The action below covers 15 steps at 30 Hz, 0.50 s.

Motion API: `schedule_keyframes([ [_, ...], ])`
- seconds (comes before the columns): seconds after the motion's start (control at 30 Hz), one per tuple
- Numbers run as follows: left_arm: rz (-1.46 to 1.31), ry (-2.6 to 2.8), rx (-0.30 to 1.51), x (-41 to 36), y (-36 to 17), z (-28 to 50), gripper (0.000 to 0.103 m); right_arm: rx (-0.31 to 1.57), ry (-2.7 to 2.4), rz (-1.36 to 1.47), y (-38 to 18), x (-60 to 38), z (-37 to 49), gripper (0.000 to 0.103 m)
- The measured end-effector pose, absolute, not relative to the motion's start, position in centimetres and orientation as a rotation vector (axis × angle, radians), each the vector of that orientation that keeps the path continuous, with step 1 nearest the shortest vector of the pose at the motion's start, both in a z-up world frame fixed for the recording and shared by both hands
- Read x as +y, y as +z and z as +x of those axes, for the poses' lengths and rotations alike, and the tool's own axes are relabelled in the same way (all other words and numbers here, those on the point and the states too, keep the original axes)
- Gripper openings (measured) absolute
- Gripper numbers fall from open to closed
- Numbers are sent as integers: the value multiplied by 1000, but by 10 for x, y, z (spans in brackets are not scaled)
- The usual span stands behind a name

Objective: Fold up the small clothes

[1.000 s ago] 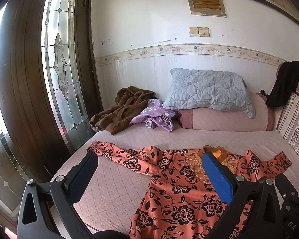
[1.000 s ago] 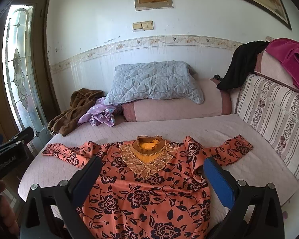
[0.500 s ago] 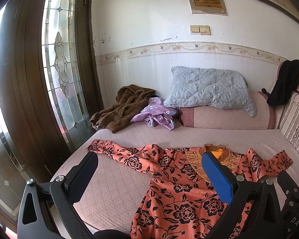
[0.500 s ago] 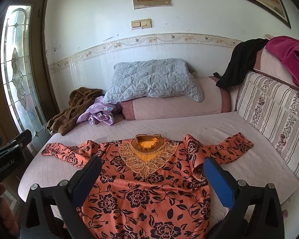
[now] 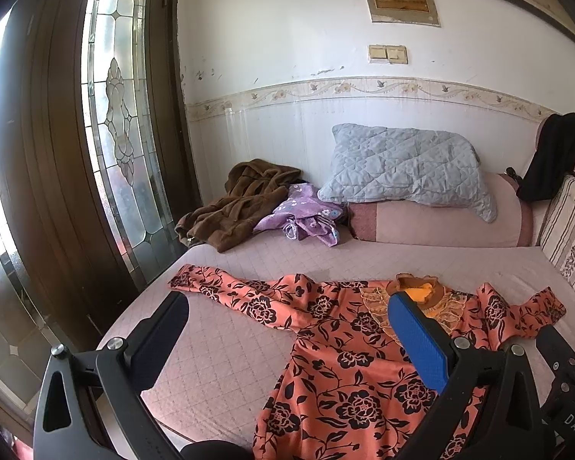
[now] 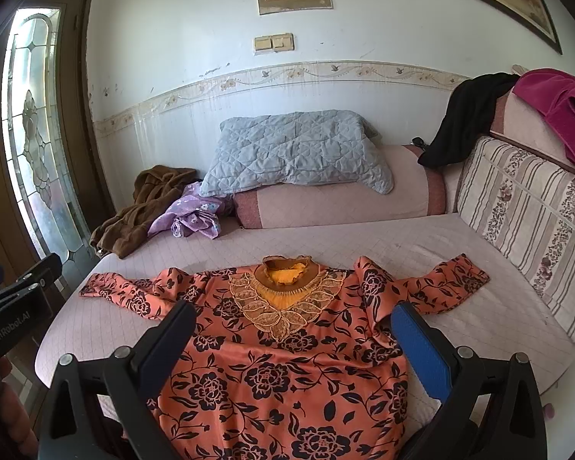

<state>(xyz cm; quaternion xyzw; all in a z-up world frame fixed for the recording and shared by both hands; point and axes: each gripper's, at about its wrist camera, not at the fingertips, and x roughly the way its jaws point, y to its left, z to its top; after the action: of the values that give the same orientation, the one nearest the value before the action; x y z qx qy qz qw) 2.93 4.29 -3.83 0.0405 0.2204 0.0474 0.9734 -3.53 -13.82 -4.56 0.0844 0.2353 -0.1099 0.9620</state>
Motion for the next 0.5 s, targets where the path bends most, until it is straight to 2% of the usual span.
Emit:
schedule_keyframes([
  [0.5, 91, 97, 485, 44, -55, 41, 103, 503, -225, 161, -54, -136, -28, 103],
])
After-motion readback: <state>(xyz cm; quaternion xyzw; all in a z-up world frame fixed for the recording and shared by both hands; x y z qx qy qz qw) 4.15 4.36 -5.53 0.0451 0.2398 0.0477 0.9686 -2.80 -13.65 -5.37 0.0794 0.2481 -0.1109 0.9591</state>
